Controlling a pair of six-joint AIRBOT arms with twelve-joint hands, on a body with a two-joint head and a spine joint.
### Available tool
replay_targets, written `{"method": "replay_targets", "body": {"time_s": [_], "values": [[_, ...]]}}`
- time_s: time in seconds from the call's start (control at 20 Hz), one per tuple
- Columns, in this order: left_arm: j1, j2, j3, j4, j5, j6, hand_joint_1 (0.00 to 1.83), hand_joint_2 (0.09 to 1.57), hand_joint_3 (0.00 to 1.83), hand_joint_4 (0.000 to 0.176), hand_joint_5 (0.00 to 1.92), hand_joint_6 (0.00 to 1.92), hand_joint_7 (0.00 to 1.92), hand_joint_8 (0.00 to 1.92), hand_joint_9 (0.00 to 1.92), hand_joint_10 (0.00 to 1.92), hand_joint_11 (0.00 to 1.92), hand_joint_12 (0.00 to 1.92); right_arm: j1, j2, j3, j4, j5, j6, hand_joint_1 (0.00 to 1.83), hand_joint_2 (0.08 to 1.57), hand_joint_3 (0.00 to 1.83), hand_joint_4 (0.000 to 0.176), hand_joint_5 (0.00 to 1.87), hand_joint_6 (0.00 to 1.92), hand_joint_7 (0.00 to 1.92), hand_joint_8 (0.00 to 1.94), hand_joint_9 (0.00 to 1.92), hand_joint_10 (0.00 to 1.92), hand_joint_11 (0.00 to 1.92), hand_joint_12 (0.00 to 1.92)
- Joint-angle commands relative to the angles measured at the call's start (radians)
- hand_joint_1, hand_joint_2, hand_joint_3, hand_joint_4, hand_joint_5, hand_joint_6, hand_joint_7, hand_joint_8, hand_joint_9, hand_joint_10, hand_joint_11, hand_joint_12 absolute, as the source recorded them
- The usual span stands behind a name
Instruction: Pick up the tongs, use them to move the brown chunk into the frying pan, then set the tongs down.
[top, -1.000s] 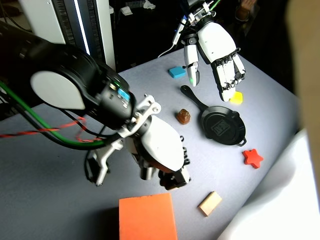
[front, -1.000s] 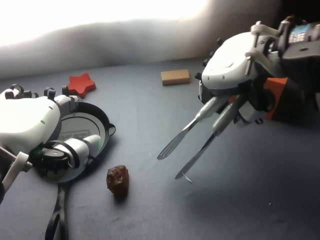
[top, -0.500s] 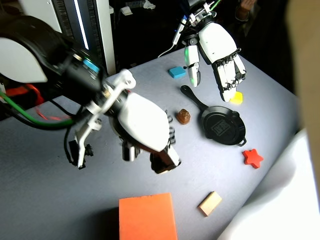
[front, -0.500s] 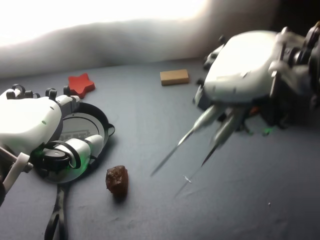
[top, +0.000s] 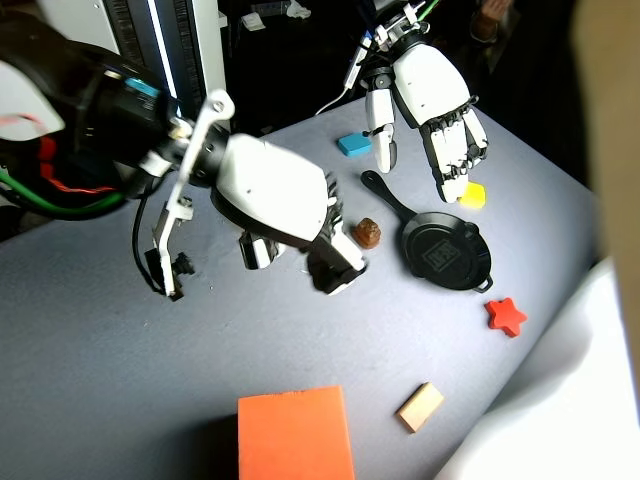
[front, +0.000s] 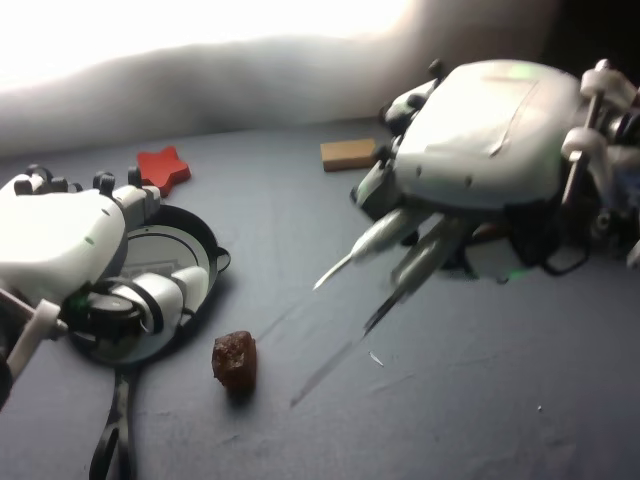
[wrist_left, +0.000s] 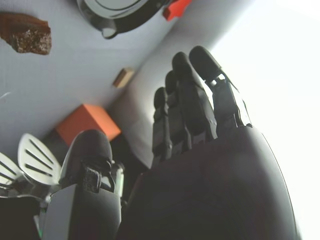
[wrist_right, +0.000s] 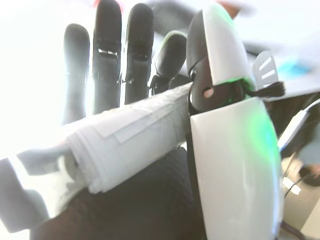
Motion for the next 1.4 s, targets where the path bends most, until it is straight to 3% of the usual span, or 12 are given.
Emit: {"method": "replay_targets", "body": {"time_s": [0.0, 0.2, 0.3, 0.4, 0.55, 0.65, 0.7, 0.8, 0.9, 1.05, 1.2, 1.35], "values": [[-0.012, 0.015, 0.002, 0.08, -0.063, 0.006, 0.26, 1.36, 0.0, 0.0, 0.25, 0.01, 0.31, 0.01, 0.41, 0.01, 0.0, 1.21, 0.004, 0.005, -0.005, 0.003, 0.118, -0.007, 1.13, 1.19, 0.0, 0.0, 0.83, 1.19, 1.07, 0.01, 1.0, 0.09, 0.44, 1.3], [-0.012, 0.03, 0.004, 0.077, -0.053, 0.007, 0.26, 1.36, 0.0, 0.0, 0.24, 0.0, 0.31, 0.0, 0.41, 0.01, 0.0, 1.23, -0.027, 0.012, -0.012, 0.014, 0.164, -0.007, 1.12, 1.19, 0.0, 0.0, 0.82, 1.21, 1.07, 0.0, 0.99, 0.08, 0.43, 1.3], [-0.012, 0.038, 0.006, 0.077, -0.041, 0.007, 0.2, 1.38, 0.0, 0.0, 0.22, 0.0, 0.29, 0.0, 0.4, 0.0, 0.0, 1.21, -0.058, 0.022, -0.027, 0.168, 0.253, -0.12, 1.12, 1.19, 0.0, 0.0, 0.82, 1.21, 1.07, 0.01, 0.99, 0.08, 0.43, 1.29], [-0.012, 0.046, 0.006, 0.073, -0.037, 0.007, 0.21, 1.37, 0.0, 0.0, 0.24, 0.01, 0.3, 0.0, 0.41, 0.01, 0.0, 1.24, -0.093, 0.03, -0.045, 0.225, 0.338, -0.128, 1.12, 1.19, 0.0, 0.0, 0.82, 1.21, 1.07, 0.01, 1.0, 0.08, 0.44, 1.3], [-0.013, 0.048, 0.007, 0.069, -0.037, 0.007, 0.2, 1.37, 0.0, 0.0, 0.23, 0.0, 0.3, 0.0, 0.41, 0.01, 0.0, 1.23, -0.133, 0.031, -0.069, 0.237, 0.347, -0.187, 1.12, 1.19, 0.0, 0.0, 0.82, 1.21, 1.07, 0.01, 1.0, 0.08, 0.43, 1.3], [-0.014, 0.048, 0.006, 0.069, -0.037, 0.007, 0.2, 1.37, 0.0, 0.003, 0.24, 0.01, 0.31, 0.0, 0.42, 0.01, 0.0, 1.24, -0.144, 0.031, -0.072, 0.367, 0.319, -0.288, 1.12, 1.19, 0.0, 0.0, 0.82, 1.21, 1.08, 0.01, 1.0, 0.08, 0.43, 1.3], [-0.014, 0.048, 0.005, 0.069, -0.036, 0.007, 0.24, 1.37, 0.0, 0.003, 0.25, 0.01, 0.3, 0.0, 0.41, 0.0, 0.0, 1.24, -0.144, 0.032, -0.073, 0.471, 0.304, -0.378, 1.13, 1.19, 0.0, 0.0, 0.83, 1.19, 1.08, 0.01, 1.01, 0.09, 0.44, 1.3], [-0.018, 0.049, 0.005, 0.068, -0.034, 0.007, 0.26, 1.37, 0.0, 0.0, 0.25, 0.01, 0.31, 0.0, 0.41, 0.0, 0.0, 1.23, -0.144, 0.038, -0.087, 0.773, 0.302, -0.651, 1.13, 1.18, 0.0, 0.0, 0.84, 1.18, 1.09, 0.01, 1.02, 0.09, 0.45, 1.29], [-0.03, 0.051, 0.008, 0.058, -0.034, 0.015, 0.24, 1.38, 0.01, 0.0, 0.24, 0.0, 0.29, 0.0, 0.39, 0.0, 0.0, 1.2, -0.146, 0.05, -0.103, 0.937, 0.289, -0.807, 1.13, 1.18, 0.0, 0.0, 0.84, 1.18, 1.09, 0.01, 1.01, 0.09, 0.45, 1.29], [-0.053, 0.051, 0.015, 0.046, -0.034, 0.036, 0.21, 1.38, 0.0, 0.0, 0.25, 0.01, 0.31, 0.01, 0.41, 0.01, 0.0, 1.22, -0.127, 0.046, -0.131, 1.406, 0.385, -1.208, 1.13, 1.18, 0.0, 0.0, 0.84, 1.18, 1.1, 0.01, 1.02, 0.09, 0.45, 1.29], [-0.067, 0.051, 0.019, 0.04, -0.034, 0.052, 0.22, 1.38, 0.0, 0.003, 0.26, 0.01, 0.31, 0.0, 0.41, 0.01, 0.0, 1.21, -0.101, -0.002, -0.145, 1.675, 0.601, -1.467, 1.12, 1.19, 0.0, 0.0, 0.82, 1.21, 1.08, 0.0, 1.01, 0.08, 0.44, 1.3], [-0.07, 0.051, 0.018, 0.04, -0.031, 0.058, 0.2, 1.38, 0.0, 0.003, 0.25, 0.0, 0.32, 0.0, 0.43, 0.01, 0.0, 1.24, -0.067, -0.04, -0.146, 1.87, 0.7, -1.603, 1.12, 1.19, 0.0, 0.0, 0.83, 1.19, 1.09, 0.0, 1.02, 0.08, 0.45, 1.3]]}}
